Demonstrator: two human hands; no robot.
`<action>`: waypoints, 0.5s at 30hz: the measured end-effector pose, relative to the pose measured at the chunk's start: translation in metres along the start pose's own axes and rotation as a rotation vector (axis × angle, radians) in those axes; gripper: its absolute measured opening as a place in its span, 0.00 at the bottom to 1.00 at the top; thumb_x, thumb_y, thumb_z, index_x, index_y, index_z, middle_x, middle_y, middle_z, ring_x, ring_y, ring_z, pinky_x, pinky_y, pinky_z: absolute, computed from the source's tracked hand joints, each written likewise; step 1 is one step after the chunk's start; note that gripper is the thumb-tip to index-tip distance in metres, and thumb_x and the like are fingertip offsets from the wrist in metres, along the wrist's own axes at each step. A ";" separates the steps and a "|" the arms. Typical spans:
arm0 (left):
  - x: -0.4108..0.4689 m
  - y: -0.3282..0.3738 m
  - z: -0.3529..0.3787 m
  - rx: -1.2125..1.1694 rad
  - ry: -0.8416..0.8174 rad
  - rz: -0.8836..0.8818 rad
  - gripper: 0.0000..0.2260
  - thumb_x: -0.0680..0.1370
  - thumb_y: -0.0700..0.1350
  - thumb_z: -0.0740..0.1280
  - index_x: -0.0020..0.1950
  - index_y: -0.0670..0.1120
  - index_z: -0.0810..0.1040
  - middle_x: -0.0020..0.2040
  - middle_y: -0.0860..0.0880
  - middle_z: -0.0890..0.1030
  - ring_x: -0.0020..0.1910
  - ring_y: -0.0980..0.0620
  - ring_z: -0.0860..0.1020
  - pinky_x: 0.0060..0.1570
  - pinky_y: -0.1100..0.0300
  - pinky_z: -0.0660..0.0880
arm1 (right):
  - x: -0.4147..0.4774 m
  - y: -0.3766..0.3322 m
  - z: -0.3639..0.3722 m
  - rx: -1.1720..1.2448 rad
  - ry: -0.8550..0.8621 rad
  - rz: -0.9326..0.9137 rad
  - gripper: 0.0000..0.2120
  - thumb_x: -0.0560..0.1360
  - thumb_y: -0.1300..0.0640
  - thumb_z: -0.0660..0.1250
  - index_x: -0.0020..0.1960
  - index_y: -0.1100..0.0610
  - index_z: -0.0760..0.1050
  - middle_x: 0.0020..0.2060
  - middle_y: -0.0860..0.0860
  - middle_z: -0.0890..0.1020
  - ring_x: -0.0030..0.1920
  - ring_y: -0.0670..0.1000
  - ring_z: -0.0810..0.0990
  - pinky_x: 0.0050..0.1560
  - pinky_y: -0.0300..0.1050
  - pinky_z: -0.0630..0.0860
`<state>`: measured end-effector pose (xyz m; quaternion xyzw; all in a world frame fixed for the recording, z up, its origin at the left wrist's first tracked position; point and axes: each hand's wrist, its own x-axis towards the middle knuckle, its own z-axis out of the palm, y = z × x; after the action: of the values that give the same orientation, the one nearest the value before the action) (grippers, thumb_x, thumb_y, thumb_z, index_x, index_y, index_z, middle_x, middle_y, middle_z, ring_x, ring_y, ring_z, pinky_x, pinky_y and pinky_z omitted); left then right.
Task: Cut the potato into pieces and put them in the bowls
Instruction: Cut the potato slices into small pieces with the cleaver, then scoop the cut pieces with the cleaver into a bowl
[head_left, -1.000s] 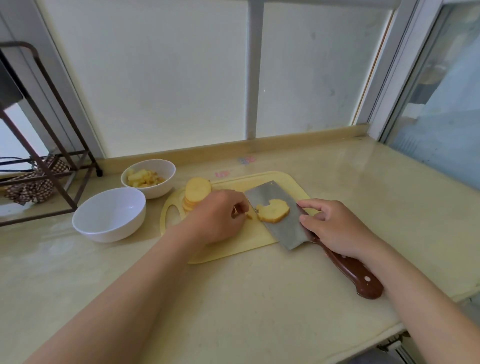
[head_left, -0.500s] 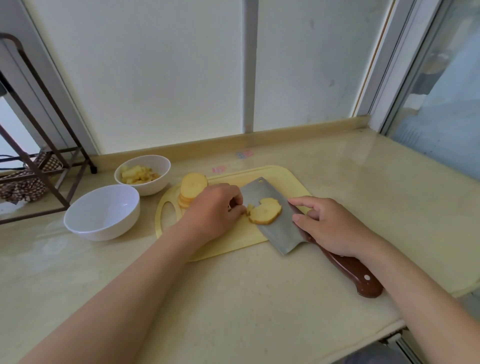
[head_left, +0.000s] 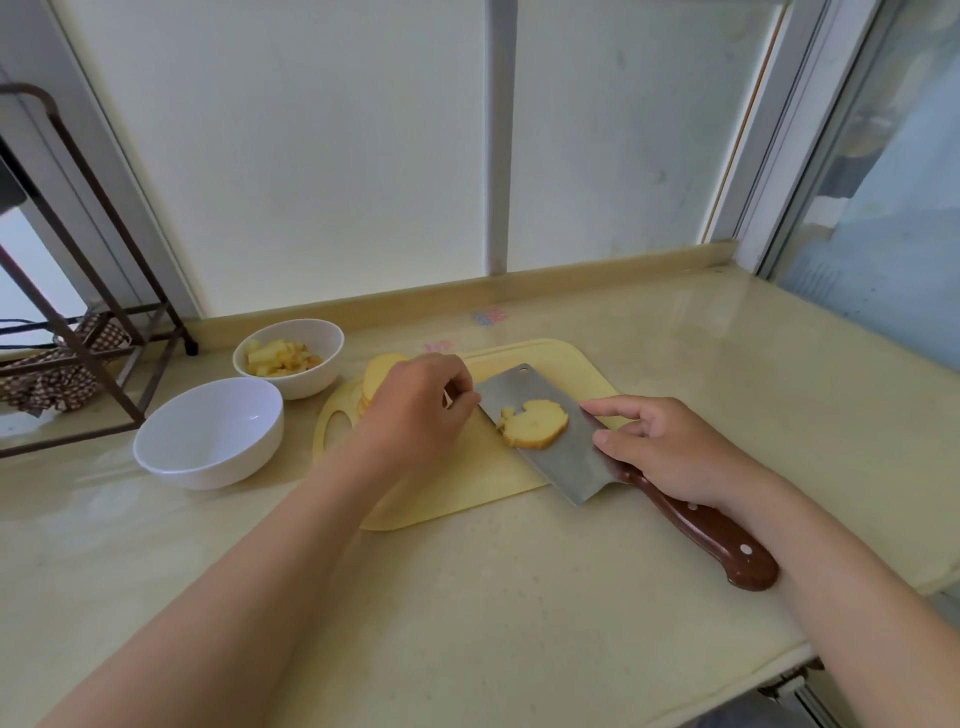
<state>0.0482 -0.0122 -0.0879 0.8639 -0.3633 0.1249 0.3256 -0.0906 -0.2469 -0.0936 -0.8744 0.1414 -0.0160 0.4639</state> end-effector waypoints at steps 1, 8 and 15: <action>0.002 0.000 -0.004 -0.017 0.046 -0.030 0.04 0.76 0.41 0.70 0.42 0.45 0.78 0.36 0.57 0.76 0.35 0.59 0.73 0.35 0.69 0.67 | 0.001 0.000 -0.001 0.019 0.005 0.005 0.15 0.82 0.53 0.68 0.67 0.40 0.77 0.35 0.43 0.86 0.38 0.51 0.79 0.47 0.72 0.77; 0.005 -0.003 -0.020 -0.139 0.190 -0.090 0.08 0.76 0.37 0.66 0.52 0.47 0.80 0.43 0.55 0.79 0.36 0.64 0.73 0.37 0.73 0.67 | 0.007 -0.008 -0.007 0.198 0.001 -0.009 0.14 0.83 0.57 0.68 0.66 0.44 0.79 0.36 0.58 0.84 0.35 0.58 0.75 0.35 0.58 0.75; 0.011 -0.013 -0.053 -0.166 0.255 -0.088 0.12 0.75 0.34 0.60 0.53 0.45 0.78 0.47 0.51 0.80 0.43 0.57 0.76 0.43 0.64 0.73 | 0.026 -0.065 0.009 0.187 -0.050 -0.102 0.13 0.83 0.58 0.67 0.65 0.45 0.78 0.29 0.45 0.83 0.24 0.50 0.72 0.29 0.46 0.72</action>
<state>0.0665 0.0232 -0.0490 0.8263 -0.2900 0.1886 0.4445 -0.0496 -0.2121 -0.0480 -0.8336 0.0831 -0.0308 0.5453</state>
